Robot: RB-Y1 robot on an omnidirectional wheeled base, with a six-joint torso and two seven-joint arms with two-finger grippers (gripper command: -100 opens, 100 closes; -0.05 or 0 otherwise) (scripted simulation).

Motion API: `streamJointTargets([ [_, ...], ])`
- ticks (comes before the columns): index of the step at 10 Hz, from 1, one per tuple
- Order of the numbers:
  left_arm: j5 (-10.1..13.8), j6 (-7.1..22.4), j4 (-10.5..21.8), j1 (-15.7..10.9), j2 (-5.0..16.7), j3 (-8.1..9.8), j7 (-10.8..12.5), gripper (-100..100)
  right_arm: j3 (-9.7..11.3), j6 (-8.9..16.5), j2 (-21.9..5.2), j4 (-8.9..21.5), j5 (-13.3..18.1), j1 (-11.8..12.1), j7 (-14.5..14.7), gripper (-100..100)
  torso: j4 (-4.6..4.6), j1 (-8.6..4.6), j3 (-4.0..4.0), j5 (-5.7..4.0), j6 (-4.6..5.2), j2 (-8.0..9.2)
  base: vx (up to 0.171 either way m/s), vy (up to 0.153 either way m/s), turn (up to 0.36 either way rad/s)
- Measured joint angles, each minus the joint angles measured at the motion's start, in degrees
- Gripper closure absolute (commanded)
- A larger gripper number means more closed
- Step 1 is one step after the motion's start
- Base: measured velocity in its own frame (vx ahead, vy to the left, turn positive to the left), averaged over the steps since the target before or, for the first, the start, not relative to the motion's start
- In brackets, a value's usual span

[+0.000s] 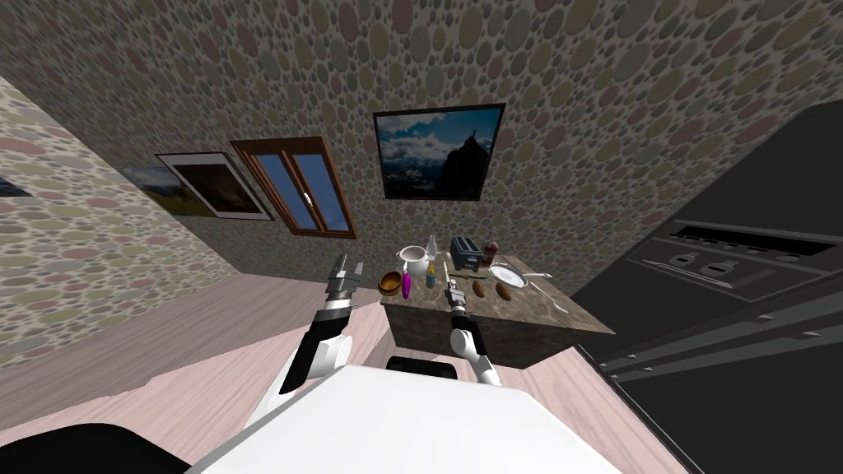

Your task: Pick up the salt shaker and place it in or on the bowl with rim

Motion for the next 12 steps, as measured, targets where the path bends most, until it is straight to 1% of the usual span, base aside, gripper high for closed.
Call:
streamJointTargets([
  [2, 0.0, 0.0, 0.0, 0.0, 0.0, -0.01, 0.0, 0, -1.1, 1.2, 0.1, 1.2, 0.4, -1.9, 0.9, 100, -0.02, 0.31, 0.08, 0.05, -0.02, 0.18, -0.225, 0.157, -0.095],
  [5, 0.0, 0.0, 0.0, 0.0, 0.0, 0.0, 0.0, 0, -2.7, 2.7, 0.1, 3.1, 0.8, -4.9, 2.2, 100, -0.01, 0.19, 0.05, 0.07, 0.0, 0.1, -0.198, 0.124, -0.084],
  [8, 0.0, 0.0, 0.0, 0.0, 0.0, 0.0, 0.0, 0, -4.8, 4.4, -0.4, 4.9, 1.1, -8.4, 3.5, 100, -0.03, 0.27, -0.02, 0.11, -0.01, -0.03, -0.175, 0.138, -0.096],
  [10, 0.0, 0.0, 0.0, 0.0, 0.0, -0.01, 0.0, 0, -6.2, 5.8, -0.3, 5.6, 1.4, -10.3, 5.0, 100, -0.04, 0.45, 0.01, 0.17, -0.01, 0.05, -0.213, 0.137, -0.102],
  [12, 0.0, 0.0, 0.0, 0.0, 0.0, -0.01, 0.0, 0, -7.7, 7.1, -0.5, 6.8, 1.7, -12.7, 5.8, 100, -0.02, 0.3, 0.05, 0.17, 0.02, 0.11, -0.203, 0.129, -0.078],
])
